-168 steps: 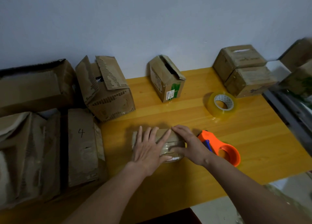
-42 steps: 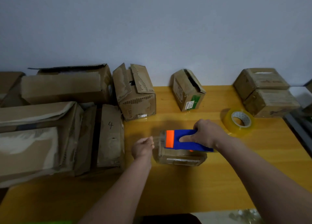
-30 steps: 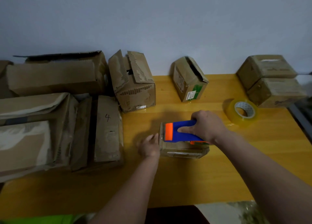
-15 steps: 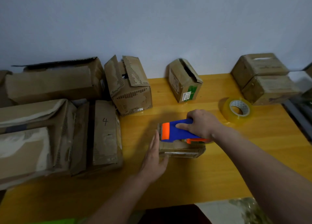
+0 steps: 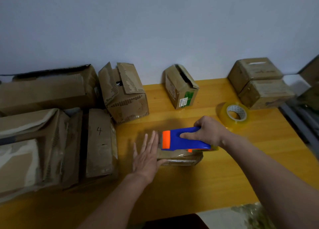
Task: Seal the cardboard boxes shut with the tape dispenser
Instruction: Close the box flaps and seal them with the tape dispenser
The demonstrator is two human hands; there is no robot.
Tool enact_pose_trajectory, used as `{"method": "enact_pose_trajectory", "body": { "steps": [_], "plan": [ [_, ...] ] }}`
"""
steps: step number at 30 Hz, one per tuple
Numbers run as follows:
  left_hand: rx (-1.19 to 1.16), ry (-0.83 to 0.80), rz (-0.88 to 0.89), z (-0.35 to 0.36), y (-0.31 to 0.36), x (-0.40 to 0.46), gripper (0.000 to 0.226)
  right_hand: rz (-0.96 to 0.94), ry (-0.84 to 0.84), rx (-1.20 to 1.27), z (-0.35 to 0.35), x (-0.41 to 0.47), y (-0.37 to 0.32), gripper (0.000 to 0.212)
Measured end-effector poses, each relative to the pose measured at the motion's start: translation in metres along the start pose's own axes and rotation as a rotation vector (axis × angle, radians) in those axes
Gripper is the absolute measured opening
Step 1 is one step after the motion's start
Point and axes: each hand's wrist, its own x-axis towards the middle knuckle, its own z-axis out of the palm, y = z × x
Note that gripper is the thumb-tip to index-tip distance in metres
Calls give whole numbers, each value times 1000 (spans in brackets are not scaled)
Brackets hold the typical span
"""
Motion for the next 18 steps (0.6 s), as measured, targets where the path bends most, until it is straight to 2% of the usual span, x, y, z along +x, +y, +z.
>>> {"method": "enact_pose_trajectory", "body": {
  "steps": [4, 7, 11, 14, 18],
  "plan": [
    [11, -2, -9, -3, 4, -1, 99, 82, 2, 20, -24, -6, 29, 57],
    [12, 0, 2, -8, 6, -3, 101, 111, -27, 7, -15, -7, 40, 52],
    [46, 74, 20, -20, 21, 4, 122, 126, -57, 61, -15, -2, 42, 53],
    [38, 13, 97, -25, 39, 21, 142, 161, -81, 87, -18, -1, 43, 61],
    [154, -42, 139, -13, 47, 35, 144, 130, -98, 30, -13, 2, 42, 54]
  ]
}}
